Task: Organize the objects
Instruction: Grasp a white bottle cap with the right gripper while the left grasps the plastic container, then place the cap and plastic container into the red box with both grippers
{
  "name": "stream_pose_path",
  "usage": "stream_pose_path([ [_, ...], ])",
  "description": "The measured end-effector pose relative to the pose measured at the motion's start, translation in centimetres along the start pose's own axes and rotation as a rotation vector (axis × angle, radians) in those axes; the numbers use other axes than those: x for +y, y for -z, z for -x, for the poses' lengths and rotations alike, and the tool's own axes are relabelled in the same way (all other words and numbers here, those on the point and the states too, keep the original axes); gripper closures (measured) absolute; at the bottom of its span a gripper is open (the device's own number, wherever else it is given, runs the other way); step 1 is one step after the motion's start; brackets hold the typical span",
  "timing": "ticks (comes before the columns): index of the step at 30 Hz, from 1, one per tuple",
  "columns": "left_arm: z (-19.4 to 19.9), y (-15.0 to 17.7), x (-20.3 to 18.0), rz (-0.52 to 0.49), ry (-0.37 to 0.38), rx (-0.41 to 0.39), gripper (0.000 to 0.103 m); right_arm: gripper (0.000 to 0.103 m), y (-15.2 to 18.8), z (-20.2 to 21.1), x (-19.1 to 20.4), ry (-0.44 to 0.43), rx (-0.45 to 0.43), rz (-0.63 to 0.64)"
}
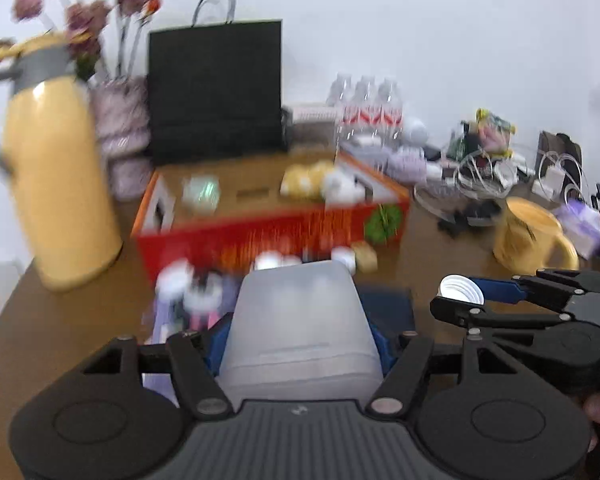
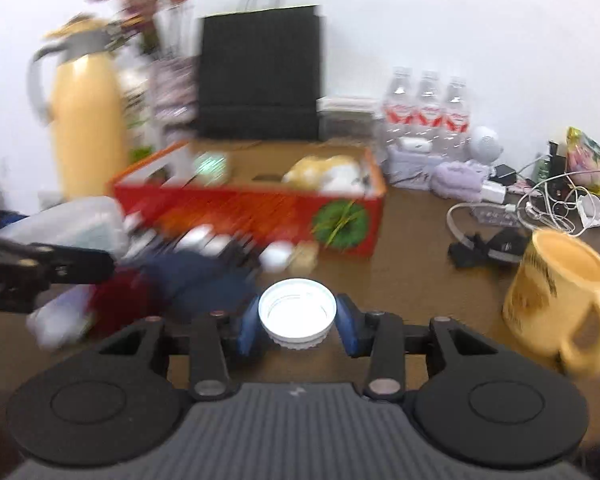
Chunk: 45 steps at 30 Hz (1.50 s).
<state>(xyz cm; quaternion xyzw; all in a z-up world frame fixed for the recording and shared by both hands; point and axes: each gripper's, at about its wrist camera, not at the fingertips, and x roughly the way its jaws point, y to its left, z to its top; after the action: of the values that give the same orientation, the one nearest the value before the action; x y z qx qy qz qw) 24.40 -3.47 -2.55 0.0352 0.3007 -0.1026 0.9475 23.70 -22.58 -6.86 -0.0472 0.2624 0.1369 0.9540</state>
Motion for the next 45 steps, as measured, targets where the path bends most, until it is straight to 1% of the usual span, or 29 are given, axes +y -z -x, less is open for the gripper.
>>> stream_pose_path([
  [2, 2.1, 2.6, -0.6, 0.007, -0.028, 0.02, 0.038, 0.062, 2.0, 2.4, 1.2, -0.037, 0.022, 0.015],
  [5, 3.8, 5.7, -0.8, 0.019, -0.046, 0.087, 0.038, 0.061, 4.7, 5.5, 2.6, -0.097, 0.07, 0.015],
  [7, 4.4, 7.3, -0.9, 0.02, -0.086, 0.12, 0.038, 0.061, 5.7, 6.3, 3.3, -0.118, 0.1, 0.003],
  [9, 4.8, 8.5, -1.1, 0.016, -0.121, 0.119, 0.038, 0.061, 6.4, 7.0, 3.9, -0.138, 0.106, 0.014],
  [10, 5.2, 9.1, -1.1, 0.017, -0.129, 0.114, 0.034, 0.061, 6.5, 7.4, 4.3, -0.144, 0.099, 0.026],
  [11, 5.3, 9.5, -1.2, 0.013, -0.123, 0.117, 0.029, 0.061, 6.7, 7.6, 4.6, -0.145, 0.101, 0.033],
  [12, 5.3, 9.8, -1.1, 0.013, -0.11, 0.122, 0.022, 0.058, 6.9, 7.7, 4.8, -0.148, 0.102, 0.039],
  [13, 5.5, 10.2, -1.1, 0.022, -0.105, 0.126, 0.021, 0.054, 7.0, 7.7, 4.9, -0.146, 0.107, 0.042],
  [14, 5.7, 10.5, -1.0, 0.027, -0.102, 0.13, 0.021, 0.052, 7.2, 7.7, 5.0, -0.142, 0.113, 0.043],
  [16, 6.0, 10.7, -0.9, 0.031, -0.095, 0.13, 0.019, 0.041, 7.5, 8.0, 5.0, -0.136, 0.117, 0.047],
  [17, 6.2, 10.7, -0.8, 0.035, -0.098, 0.127, 0.019, 0.04, 7.6, 8.2, 5.0, -0.136, 0.115, 0.048],
  [18, 6.3, 10.7, -0.6, 0.038, -0.096, 0.125, 0.019, 0.04, 7.7, 8.5, 5.0, -0.138, 0.113, 0.05],
  [19, 6.3, 10.7, -0.4, 0.044, -0.09, 0.127, 0.027, 0.043, 7.8, 8.6, 5.0, -0.139, 0.112, 0.049],
  [20, 6.3, 10.7, -0.3, 0.046, -0.08, 0.13, 0.039, 0.048, 7.8, 8.7, 4.9, -0.139, 0.111, 0.047],
  [21, 6.3, 10.6, -0.1, 0.052, -0.069, 0.127, 0.039, 0.062, 7.8, 8.6, 4.8, -0.142, 0.114, 0.043],
  [24, 6.8, 9.9, 0.2, 0.06, -0.045, 0.091, 0.039, 0.063, 7.6, 8.4, 4.5, -0.153, 0.108, 0.03],
  [27, 6.9, 7.8, 1.2, 0.073, -0.029, 0.037, 0.039, 0.063, 6.1, 8.3, 3.9, -0.164, 0.069, 0.004],
  [28, 6.6, 6.4, 2.0, 0.081, -0.02, 0.017, 0.039, 0.063, 5.2, 8.1, 3.5, -0.165, 0.049, -0.003],
  [30, 5.6, 3.3, 3.9, 0.095, -0.016, -0.018, 0.039, 0.063, 2.5, 7.4, 2.3, -0.166, -0.002, -0.017],
  [33, 3.8, -3.2, 6.1, 0.061, -0.053, -0.116, 0.039, 0.063, -2.9, 4.9, 0.4, -0.179, -0.082, -0.023],
  [35, 2.2, -7.8, 6.9, 0.022, -0.059, -0.171, 0.039, 0.063, -6.8, 2.4, -0.5, -0.175, -0.126, -0.018],
  [36, 1.1, -10.4, 7.2, 0.008, -0.069, -0.188, 0.039, 0.063, -8.9, 0.5, -1.0, -0.171, -0.142, -0.021],
  [38, -1.3, -14.7, 7.3, -0.018, -0.063, -0.2, 0.039, 0.063, -11.9, -3.0, -1.5, -0.18, -0.136, -0.035],
  [39, -2.9, -16.8, 7.4, -0.014, -0.07, -0.205, 0.039, 0.063, -13.3, -5.1, -1.9, -0.191, -0.122, -0.043],
  [41, -6.2, -19.2, 7.3, 0.002, -0.13, -0.233, 0.039, 0.063, -16.0, -10.4, -2.2, -0.206, -0.079, -0.053],
  [42, -8.5, -19.4, 7.5, 0.022, -0.187, -0.267, 0.039, 0.063, -17.1, -13.1, -2.2, -0.206, -0.044, -0.053],
  [43, -10.5, -19.0, 7.8, 0.031, -0.222, -0.272, 0.039, 0.063, -18.0, -15.7, -2.1, -0.204, -0.004, -0.066],
  [44, -13.4, -18.3, 8.3, 0.045, -0.234, -0.248, 0.039, 0.063, -19.1, -19.2, -2.1, -0.212, 0.053, -0.085],
  [45, -15.8, -17.5, 9.0, 0.062, -0.231, -0.214, 0.039, 0.063, -19.7, -21.8, -2.0, -0.223, 0.098, -0.103],
])
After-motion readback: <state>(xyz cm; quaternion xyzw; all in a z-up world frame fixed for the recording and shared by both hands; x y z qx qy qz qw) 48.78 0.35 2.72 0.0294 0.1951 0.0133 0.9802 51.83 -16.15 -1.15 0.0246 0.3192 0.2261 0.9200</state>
